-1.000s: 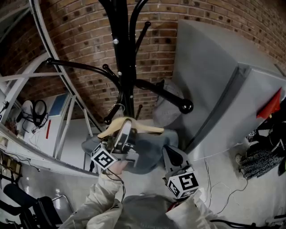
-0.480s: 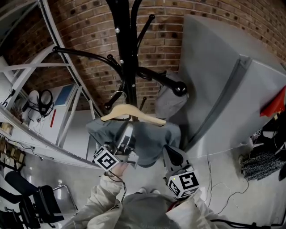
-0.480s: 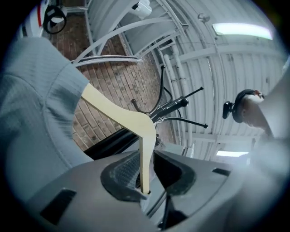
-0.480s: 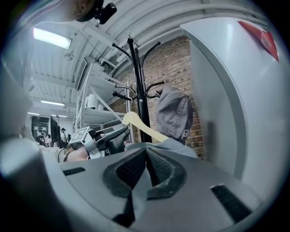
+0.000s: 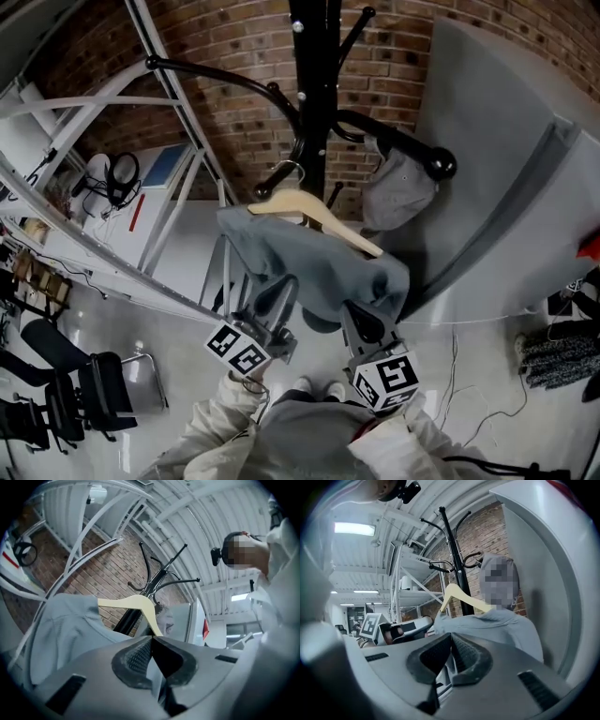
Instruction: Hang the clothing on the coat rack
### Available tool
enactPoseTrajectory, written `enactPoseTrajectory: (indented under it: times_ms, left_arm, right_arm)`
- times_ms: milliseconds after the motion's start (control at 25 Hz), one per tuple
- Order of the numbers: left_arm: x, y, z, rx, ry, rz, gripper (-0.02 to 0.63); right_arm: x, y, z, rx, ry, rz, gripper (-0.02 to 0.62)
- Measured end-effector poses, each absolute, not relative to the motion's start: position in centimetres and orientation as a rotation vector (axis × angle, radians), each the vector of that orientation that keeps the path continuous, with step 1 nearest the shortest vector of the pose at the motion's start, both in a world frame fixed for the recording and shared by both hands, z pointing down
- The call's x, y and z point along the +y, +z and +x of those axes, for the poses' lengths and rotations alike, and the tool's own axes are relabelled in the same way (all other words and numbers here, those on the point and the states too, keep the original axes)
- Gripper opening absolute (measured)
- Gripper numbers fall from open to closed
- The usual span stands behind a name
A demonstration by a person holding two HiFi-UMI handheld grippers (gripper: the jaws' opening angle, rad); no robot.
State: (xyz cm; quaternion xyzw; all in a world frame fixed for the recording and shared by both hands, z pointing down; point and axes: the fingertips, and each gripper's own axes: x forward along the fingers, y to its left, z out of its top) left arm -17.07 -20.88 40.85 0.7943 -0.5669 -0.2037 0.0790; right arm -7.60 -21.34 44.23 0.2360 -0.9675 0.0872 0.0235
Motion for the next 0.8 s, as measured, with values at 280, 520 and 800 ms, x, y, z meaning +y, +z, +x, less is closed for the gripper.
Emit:
enactPoseTrajectory:
  times_ms: [280,520,800]
  left_arm:
    - [-18.4,43.7,-17.8,-1.763,-0.477,2.366,0.009]
    - [-15.8,44.3,-17.5,-1.694,-0.390,2.448,0.009]
    - [-11.8,43.9,-18.8,-1.663,-0.319,2.540,0.009]
  right_arm:
    - [-19.4,45.5,-9.4,-2.992,0.279,0.710,0.025]
    - [-17.2,45.4,-11.1,-2.977,0.283,0.751,0.025]
    - [-13.4,43.9,-13.5,-2.975,0.214,0.810,0.025]
